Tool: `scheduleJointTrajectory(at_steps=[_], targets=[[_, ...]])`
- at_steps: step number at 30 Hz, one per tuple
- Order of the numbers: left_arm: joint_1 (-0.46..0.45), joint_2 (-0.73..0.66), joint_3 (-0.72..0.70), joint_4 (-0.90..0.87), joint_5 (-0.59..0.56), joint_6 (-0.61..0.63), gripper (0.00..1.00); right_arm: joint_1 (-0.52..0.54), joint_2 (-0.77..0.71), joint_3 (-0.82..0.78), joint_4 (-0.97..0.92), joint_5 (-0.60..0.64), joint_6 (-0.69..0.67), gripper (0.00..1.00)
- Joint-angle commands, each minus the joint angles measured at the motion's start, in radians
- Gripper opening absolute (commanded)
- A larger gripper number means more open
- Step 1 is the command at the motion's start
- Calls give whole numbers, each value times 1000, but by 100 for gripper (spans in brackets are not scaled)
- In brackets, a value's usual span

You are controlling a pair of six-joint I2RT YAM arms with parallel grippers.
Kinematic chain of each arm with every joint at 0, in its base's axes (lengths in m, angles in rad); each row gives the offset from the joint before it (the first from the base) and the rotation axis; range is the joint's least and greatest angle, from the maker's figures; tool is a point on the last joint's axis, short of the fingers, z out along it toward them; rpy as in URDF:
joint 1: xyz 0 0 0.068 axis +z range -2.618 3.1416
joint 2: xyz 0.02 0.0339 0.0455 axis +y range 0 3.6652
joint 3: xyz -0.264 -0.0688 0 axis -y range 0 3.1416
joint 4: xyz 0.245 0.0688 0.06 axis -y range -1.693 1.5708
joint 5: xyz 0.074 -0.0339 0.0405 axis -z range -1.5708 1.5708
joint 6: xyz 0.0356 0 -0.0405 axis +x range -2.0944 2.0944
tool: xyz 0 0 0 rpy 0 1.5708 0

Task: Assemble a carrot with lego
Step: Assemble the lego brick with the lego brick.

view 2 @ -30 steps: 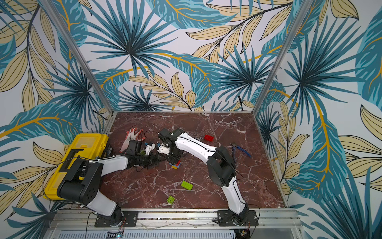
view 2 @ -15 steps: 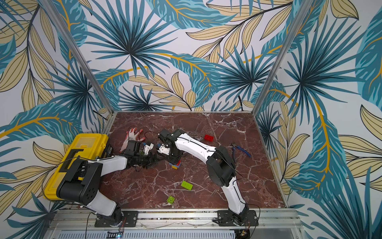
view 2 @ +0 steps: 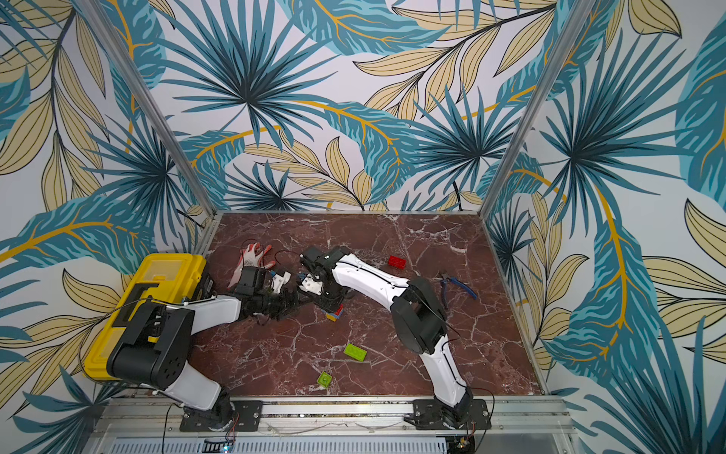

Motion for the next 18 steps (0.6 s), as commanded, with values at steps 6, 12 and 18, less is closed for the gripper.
scheduleJointTrajectory(at_steps=[6,12,18], targets=[[8,-6,-19,7,-7,-1,97,1,46,-113,44,33,25,26],[8,-13,-34,7,-3,-7,97,1,68,-133,73,26,35,25],[7,-4,-30,7,12,-1,99,1,65,-101,32,52,26,25]])
